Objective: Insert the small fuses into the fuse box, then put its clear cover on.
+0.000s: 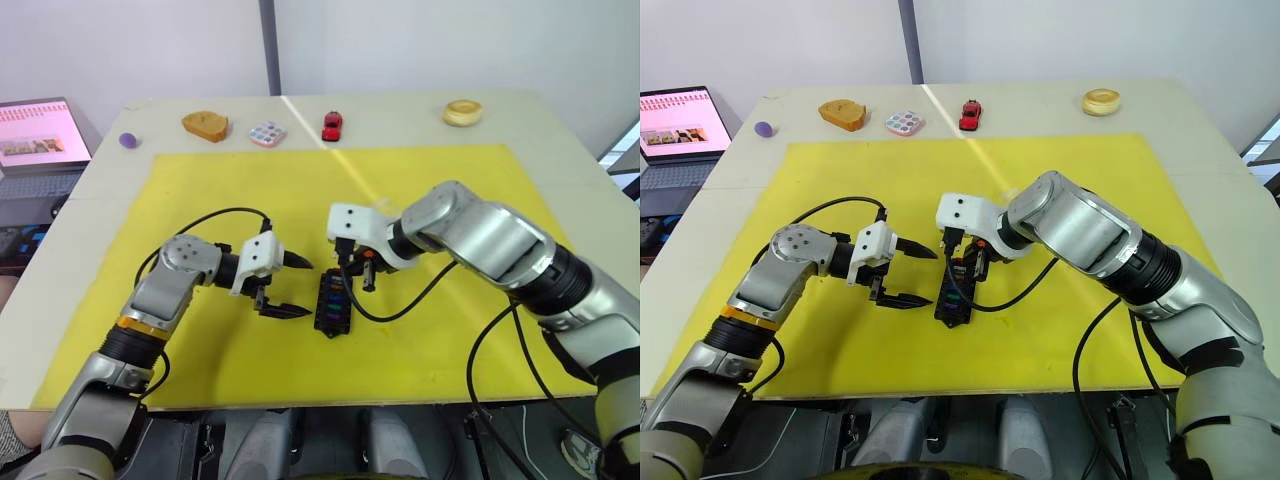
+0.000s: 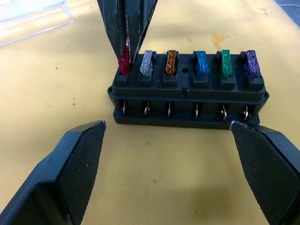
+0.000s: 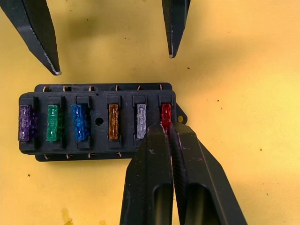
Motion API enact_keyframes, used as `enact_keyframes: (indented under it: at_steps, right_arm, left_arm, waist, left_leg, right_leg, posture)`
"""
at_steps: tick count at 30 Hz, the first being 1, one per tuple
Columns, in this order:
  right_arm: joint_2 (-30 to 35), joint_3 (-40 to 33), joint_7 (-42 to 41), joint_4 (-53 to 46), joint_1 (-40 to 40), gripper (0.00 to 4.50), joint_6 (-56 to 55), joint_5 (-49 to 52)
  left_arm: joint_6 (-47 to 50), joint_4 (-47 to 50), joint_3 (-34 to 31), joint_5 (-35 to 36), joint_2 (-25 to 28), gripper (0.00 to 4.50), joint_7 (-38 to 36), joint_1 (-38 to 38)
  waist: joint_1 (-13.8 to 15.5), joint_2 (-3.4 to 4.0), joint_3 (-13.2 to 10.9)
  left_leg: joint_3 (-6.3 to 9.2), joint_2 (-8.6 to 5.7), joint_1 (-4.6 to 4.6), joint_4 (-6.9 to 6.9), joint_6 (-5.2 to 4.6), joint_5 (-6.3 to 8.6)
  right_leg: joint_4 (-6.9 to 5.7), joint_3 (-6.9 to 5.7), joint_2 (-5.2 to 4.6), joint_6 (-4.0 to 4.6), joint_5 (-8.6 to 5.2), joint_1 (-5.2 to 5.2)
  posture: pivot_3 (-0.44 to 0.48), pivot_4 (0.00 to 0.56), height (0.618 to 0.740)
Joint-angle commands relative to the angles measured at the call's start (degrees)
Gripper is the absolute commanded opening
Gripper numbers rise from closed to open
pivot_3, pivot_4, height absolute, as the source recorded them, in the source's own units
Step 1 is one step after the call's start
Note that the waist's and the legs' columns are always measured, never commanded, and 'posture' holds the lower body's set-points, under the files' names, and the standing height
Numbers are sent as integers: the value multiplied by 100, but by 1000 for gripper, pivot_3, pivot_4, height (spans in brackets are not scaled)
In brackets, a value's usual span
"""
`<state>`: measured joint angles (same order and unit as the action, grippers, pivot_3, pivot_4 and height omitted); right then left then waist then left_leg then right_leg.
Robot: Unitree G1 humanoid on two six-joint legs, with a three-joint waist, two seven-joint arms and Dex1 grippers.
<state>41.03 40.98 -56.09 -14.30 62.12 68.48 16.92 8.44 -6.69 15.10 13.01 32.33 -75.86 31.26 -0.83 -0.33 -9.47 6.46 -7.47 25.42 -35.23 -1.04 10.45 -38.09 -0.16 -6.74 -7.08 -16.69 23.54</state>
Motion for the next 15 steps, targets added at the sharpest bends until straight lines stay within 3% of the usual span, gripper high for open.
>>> enact_keyframes:
  at_steps: [1,10,14,15]
  right_arm:
    - [-7,143,-109,-24,111,0,-37,-139]
    - [-65,80,-269,-82,170,0,-3,-138]
    - [-57,28,-262,-106,185,1400,-9,-162]
    - [-60,19,-255,-104,185,1400,-3,-171]
  left_arm:
    - [-75,195,4,-33,-22,4460,79,-70]
    - [-44,274,-22,-21,-14,4460,176,-152]
    - [-100,205,-15,-66,24,4500,164,-138]
    - [-133,168,-6,-92,35,4500,157,-131]
  waist:
    - [0,0,0]
    - [0,0,1]
    - [-1,0,1]
    - [-2,0,1]
  left_leg:
    - [0,0,0,0,0,0]
    - [0,0,-2,0,0,0]
    - [0,0,-2,0,0,0]
    - [0,0,-2,0,0,0]
  right_leg:
    - [0,0,0,0,0,0]
    - [0,0,0,0,0,-1]
    - [0,0,1,0,0,-1]
    - [0,0,0,0,0,-1]
  posture:
    - [0,150,740]
    - [0,150,740]
    - [0,150,740]
    - [0,150,740]
